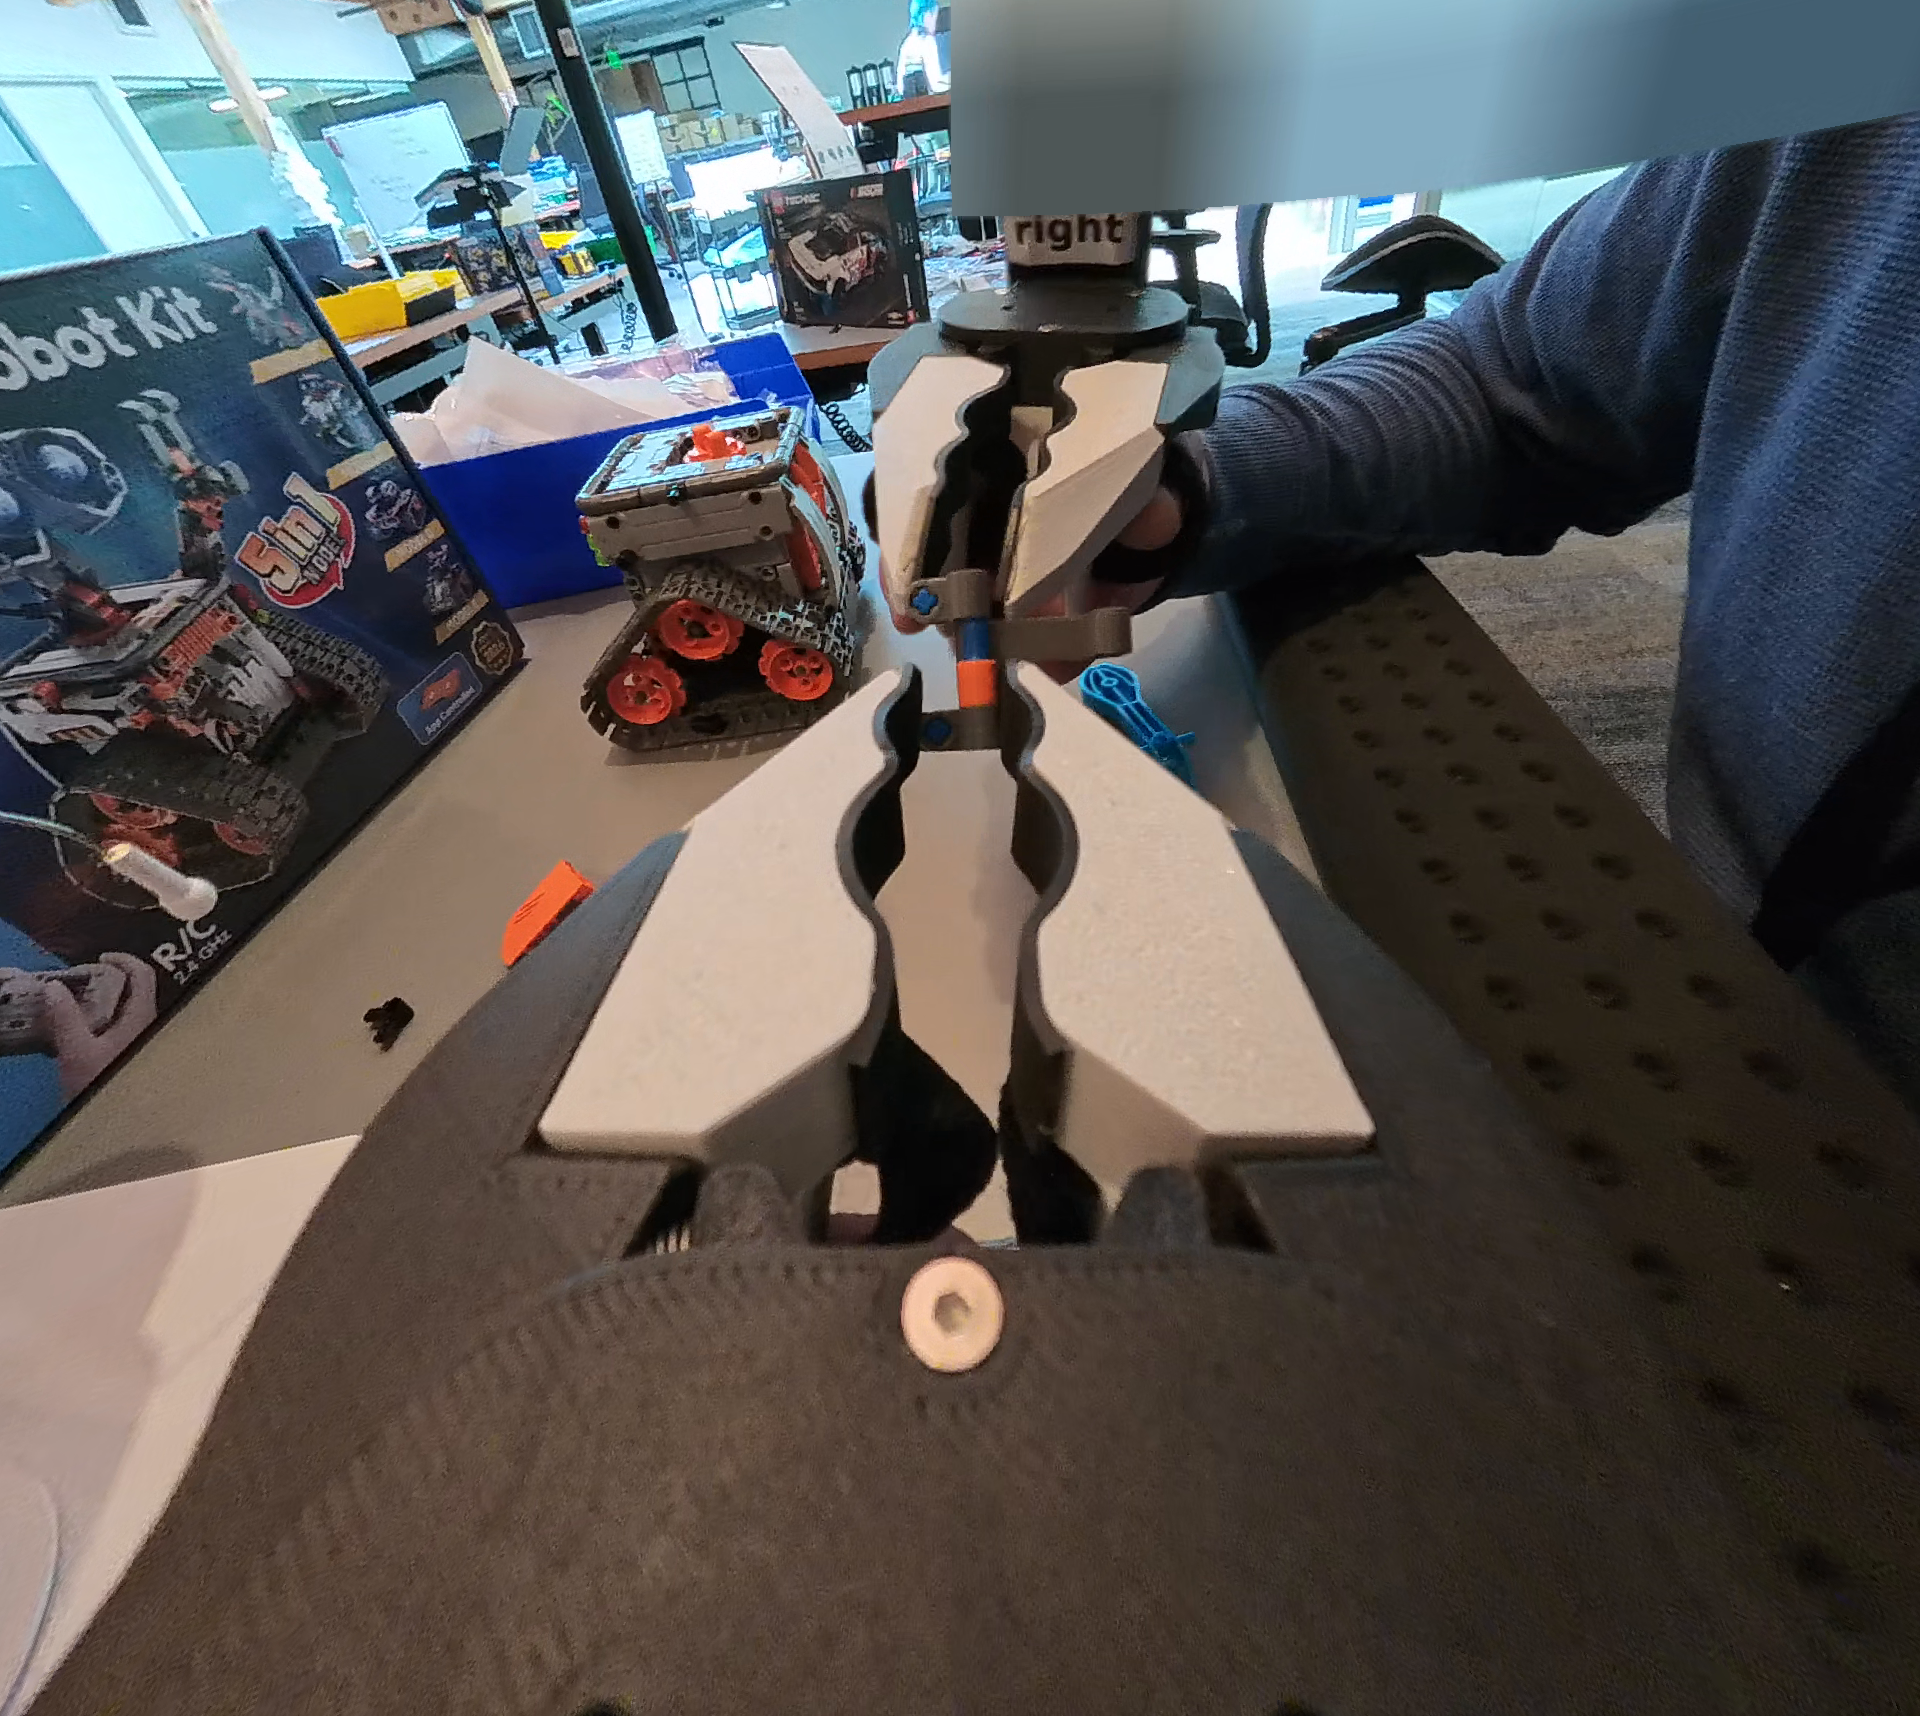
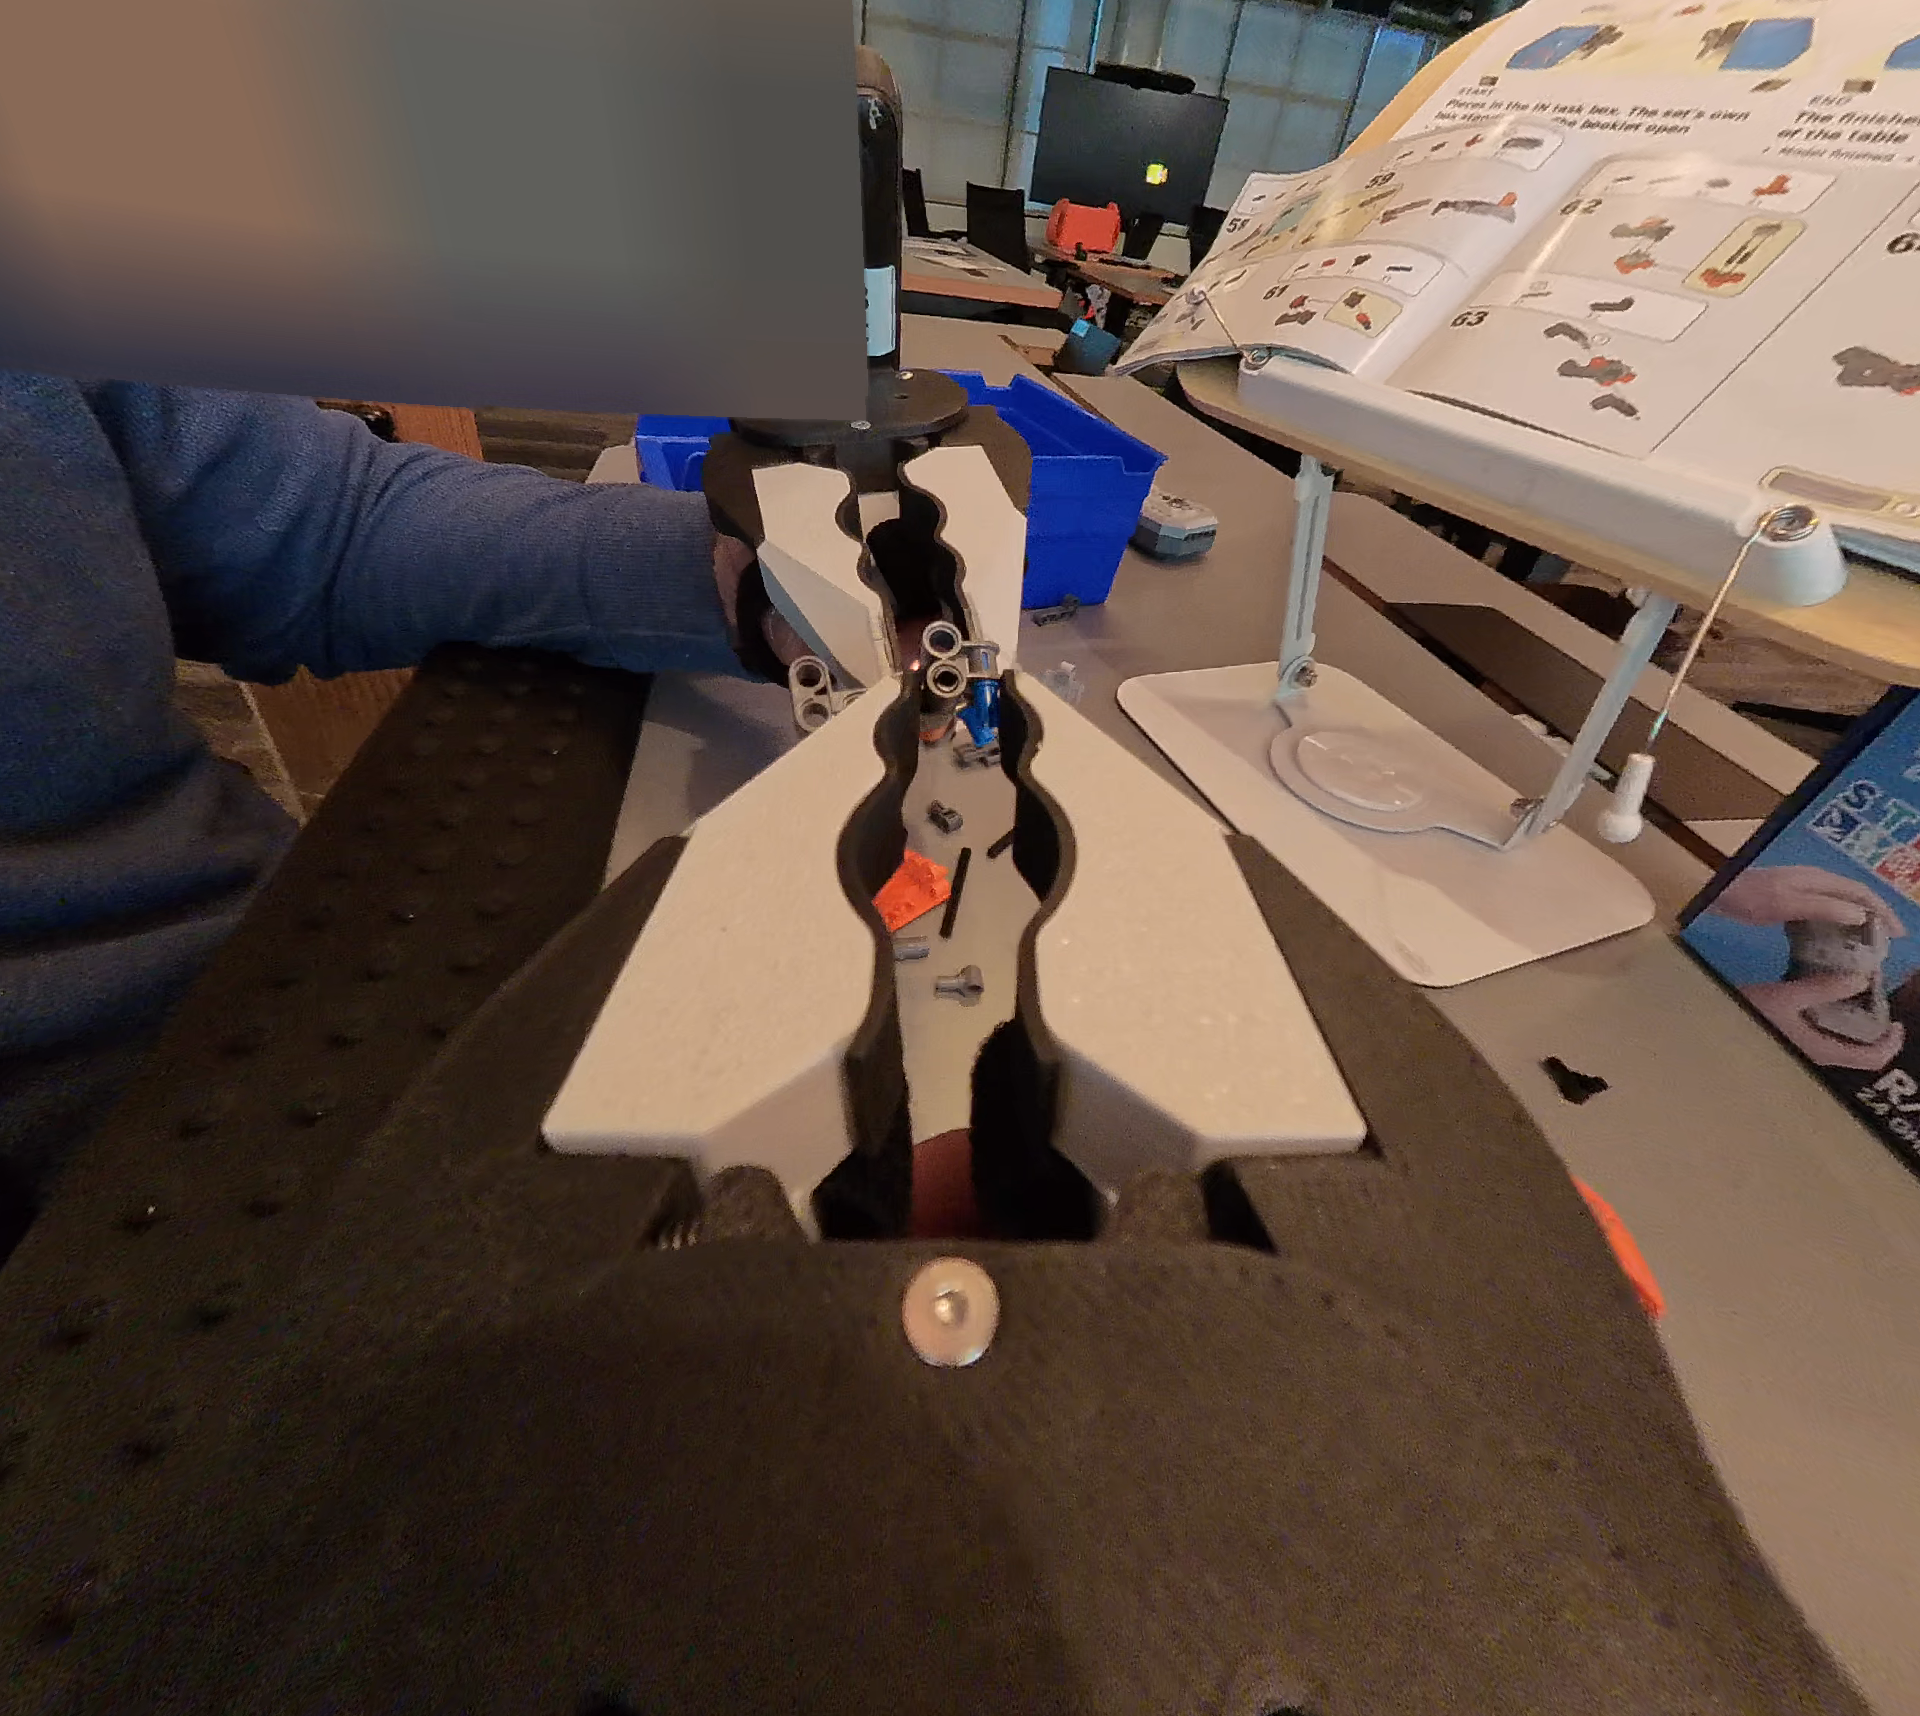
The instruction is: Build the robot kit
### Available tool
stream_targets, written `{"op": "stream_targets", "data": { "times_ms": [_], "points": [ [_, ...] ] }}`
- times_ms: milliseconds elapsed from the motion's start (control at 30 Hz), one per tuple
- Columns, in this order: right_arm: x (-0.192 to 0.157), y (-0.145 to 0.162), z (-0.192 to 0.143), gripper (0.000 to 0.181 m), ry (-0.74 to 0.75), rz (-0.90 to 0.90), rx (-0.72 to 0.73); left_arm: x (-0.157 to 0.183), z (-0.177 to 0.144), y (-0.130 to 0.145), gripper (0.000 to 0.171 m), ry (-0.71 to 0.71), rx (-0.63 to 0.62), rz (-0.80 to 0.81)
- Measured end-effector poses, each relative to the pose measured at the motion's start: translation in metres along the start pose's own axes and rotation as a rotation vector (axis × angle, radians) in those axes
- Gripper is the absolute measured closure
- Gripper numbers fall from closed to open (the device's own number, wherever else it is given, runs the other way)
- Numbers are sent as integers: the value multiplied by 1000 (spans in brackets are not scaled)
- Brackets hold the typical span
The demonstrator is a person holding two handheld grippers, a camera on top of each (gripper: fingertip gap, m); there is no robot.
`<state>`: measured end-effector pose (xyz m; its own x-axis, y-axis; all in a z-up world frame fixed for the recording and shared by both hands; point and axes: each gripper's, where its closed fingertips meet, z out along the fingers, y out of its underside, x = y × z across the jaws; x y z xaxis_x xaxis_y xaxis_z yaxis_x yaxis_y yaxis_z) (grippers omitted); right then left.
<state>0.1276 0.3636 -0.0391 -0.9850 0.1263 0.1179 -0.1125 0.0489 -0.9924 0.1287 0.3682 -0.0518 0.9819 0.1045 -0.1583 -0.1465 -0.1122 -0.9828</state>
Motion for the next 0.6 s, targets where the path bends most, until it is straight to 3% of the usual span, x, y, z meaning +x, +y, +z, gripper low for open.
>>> {"op": "stream_targets", "data": {
  "times_ms": [600],
  "points": [
    [1,-1,1,170,5,10,17,-3,-1,0,158,-11,9,-19]
  ]
}}
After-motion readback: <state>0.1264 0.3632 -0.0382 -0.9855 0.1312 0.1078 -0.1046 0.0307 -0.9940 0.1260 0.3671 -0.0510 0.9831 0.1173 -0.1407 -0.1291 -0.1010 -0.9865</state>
